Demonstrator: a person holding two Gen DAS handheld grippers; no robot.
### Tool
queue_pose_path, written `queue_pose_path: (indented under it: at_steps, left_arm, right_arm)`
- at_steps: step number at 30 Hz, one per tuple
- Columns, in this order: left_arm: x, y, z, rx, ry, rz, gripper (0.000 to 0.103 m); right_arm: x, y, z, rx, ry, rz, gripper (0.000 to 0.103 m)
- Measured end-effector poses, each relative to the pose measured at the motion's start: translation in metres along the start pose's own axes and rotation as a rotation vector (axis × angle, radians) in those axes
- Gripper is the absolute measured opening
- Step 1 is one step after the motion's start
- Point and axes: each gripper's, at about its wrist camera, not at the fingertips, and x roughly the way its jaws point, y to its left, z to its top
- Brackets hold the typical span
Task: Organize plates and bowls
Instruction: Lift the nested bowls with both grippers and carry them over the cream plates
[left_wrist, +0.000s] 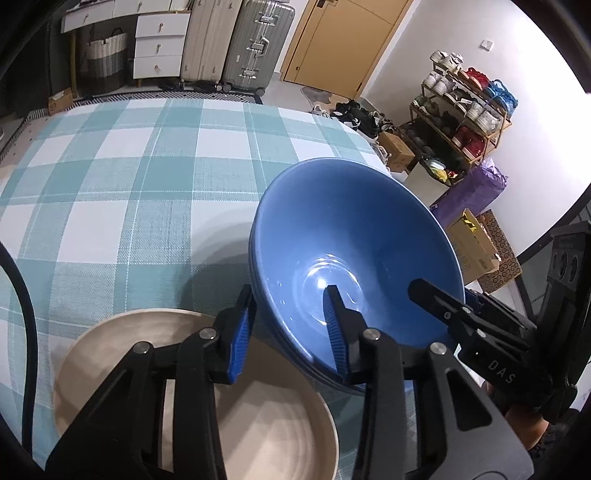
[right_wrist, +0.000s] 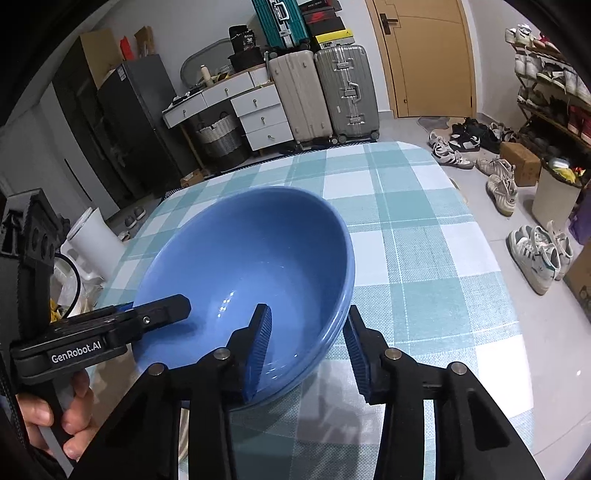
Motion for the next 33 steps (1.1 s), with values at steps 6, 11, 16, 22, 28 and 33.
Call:
queue_pose_path:
  at_steps: [6, 11, 16, 22, 28, 33]
  left_arm:
    - [-0.004, -0.004, -0.002, 0.009, -0.001, 0.0, 0.034]
    - [-0.011, -0.009, -0.004, 0.022, -0.009, 0.0, 0.034]
    - [-0.024, -0.014, -0.005, 0.032, -0.029, 0.0, 0.034]
    - [-0.045, -0.019, -0.006, 0.04, -0.055, -0.001, 0.034]
    - [-0.068, -0.022, -0.01, 0.044, -0.084, 0.008, 0.034]
    - [-0.087, -0.02, -0.016, 0.047, -0.107, 0.028, 0.034]
  right_arm:
    - [-0.003, 0.0, 0.0, 0.0, -0.003, -0.014, 0.04]
    - [-0.011, 0.0, 0.0, -0.001, -0.011, -0.024, 0.04]
    - [-0.023, 0.004, 0.002, -0.011, -0.032, -0.032, 0.04]
    - [-0.043, 0.014, 0.003, -0.038, -0.063, -0.045, 0.04]
    - [-0.06, 0.024, 0.004, -0.055, -0.083, -0.041, 0.04]
    - [-0.07, 0.037, 0.004, -0.074, -0.095, -0.032, 0.04]
